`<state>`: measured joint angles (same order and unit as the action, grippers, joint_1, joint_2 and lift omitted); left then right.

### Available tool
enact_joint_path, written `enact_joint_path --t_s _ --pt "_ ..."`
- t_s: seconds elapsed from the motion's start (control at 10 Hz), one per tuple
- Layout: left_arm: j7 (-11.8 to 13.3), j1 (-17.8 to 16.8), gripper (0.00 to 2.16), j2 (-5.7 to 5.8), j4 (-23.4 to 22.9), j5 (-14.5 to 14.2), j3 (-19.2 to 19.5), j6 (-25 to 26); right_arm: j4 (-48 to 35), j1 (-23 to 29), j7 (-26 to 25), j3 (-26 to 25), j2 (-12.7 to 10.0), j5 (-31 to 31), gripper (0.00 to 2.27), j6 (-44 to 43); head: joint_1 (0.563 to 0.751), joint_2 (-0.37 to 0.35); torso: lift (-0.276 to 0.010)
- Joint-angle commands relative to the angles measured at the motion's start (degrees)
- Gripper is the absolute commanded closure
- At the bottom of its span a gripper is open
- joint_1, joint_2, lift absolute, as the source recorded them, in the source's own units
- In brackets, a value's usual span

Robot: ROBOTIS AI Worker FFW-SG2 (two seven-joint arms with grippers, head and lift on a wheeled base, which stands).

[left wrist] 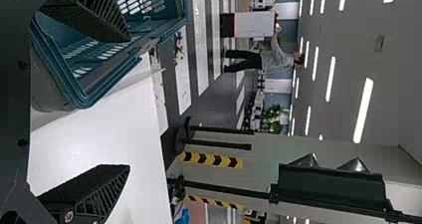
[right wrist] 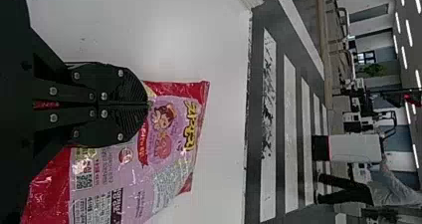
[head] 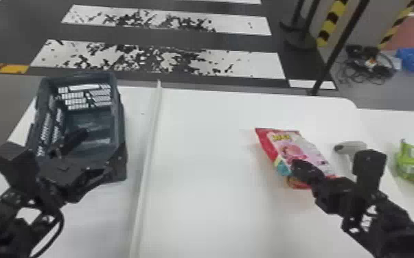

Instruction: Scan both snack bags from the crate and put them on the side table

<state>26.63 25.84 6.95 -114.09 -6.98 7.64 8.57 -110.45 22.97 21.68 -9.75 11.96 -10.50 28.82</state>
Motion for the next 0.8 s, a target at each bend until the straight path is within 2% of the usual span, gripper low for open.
enact_joint_path --t_s 0.0,0.4,0.5,0.7 --pt "0.0 0.0 0.09 0.08 0.0 0.0 0.0 0.0 -0.3 0.4 0.2 -1.1 -0.3 -0.1 2.25 1.6 0.695 -0.077 -0.087" --pt "0.2 0.0 0.09 -0.09 0.2 0.0 0.0 -0.2 -3.6 1.8 0.5 -2.6 -0.5 -0.1 2.25 0.5 0.695 -0.092 -0.087" --pt "0.2 0.1 0.09 0.00 0.2 0.0 0.1 -0.2 -3.9 1.3 0.5 -2.6 -0.5 0.0 2.25 0.5 0.695 -0.096 -0.087" --pt "0.2 0.1 0.10 -0.09 0.0 0.0 0.0 0.0 -0.5 -3.0 0.5 -2.3 -0.2 1.7 2.25 3.0 0.695 -0.098 -0.087"
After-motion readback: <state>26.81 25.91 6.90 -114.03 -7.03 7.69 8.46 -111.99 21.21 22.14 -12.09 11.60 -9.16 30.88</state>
